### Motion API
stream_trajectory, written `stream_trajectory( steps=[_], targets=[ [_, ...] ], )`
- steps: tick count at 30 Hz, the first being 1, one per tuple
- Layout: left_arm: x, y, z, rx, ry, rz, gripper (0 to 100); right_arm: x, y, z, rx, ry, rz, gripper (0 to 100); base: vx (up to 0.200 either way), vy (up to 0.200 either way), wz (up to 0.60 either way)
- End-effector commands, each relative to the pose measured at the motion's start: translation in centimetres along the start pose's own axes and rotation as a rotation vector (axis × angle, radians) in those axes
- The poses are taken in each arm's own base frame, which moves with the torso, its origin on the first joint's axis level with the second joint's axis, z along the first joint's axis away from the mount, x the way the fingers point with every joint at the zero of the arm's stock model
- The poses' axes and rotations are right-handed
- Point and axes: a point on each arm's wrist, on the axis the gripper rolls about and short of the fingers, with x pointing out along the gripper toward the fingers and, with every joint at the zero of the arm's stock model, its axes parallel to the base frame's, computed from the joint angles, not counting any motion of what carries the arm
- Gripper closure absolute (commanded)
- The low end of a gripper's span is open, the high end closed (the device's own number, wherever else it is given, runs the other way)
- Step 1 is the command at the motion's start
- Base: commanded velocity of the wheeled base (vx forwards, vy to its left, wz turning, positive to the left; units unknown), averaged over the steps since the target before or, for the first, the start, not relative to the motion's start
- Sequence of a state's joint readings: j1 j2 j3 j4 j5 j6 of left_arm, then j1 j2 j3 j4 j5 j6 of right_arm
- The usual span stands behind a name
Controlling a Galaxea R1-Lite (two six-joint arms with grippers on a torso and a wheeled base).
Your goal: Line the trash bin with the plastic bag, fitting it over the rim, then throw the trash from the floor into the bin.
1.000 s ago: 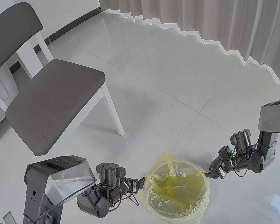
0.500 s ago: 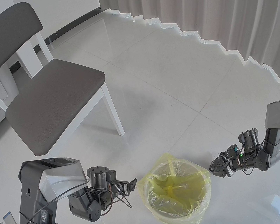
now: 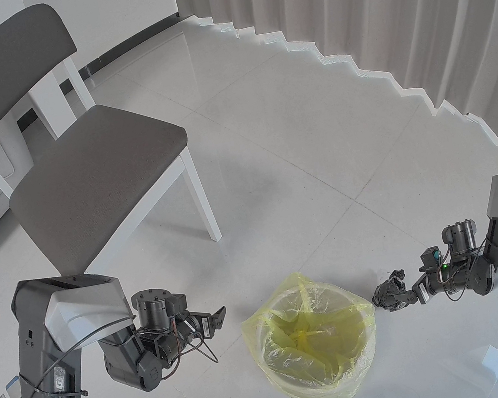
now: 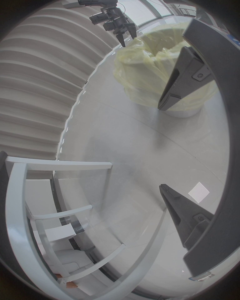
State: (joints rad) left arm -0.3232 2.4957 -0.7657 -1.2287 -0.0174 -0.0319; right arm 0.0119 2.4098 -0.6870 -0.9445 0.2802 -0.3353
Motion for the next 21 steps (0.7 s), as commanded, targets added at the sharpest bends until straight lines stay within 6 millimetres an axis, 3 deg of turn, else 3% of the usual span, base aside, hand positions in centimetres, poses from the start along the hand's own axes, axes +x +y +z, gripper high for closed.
stream_trajectory(
  steps=[1,11,15,21],
  targets=[
    [-0.6,0.0,1.4,0.000,-0.041,-0.001,0,0.0,-0.6,0.5,0.001,-0.018,-0.014,0,0.000,0.000,0.00],
    [-1.0,-0.6,2.1,0.009,-0.082,-0.015,0,3.6,-1.3,1.3,0.009,0.040,0.018,0,0.000,0.000,0.00],
    [-1.1,-0.6,2.3,0.011,-0.093,-0.015,0,4.0,-1.5,1.7,0.021,0.061,0.025,0,0.000,0.000,0.00],
    [-1.4,-0.7,2.3,0.011,-0.097,-0.017,0,5.4,-2.8,3.6,0.036,0.099,0.033,0,0.000,0.000,0.00]
  ],
)
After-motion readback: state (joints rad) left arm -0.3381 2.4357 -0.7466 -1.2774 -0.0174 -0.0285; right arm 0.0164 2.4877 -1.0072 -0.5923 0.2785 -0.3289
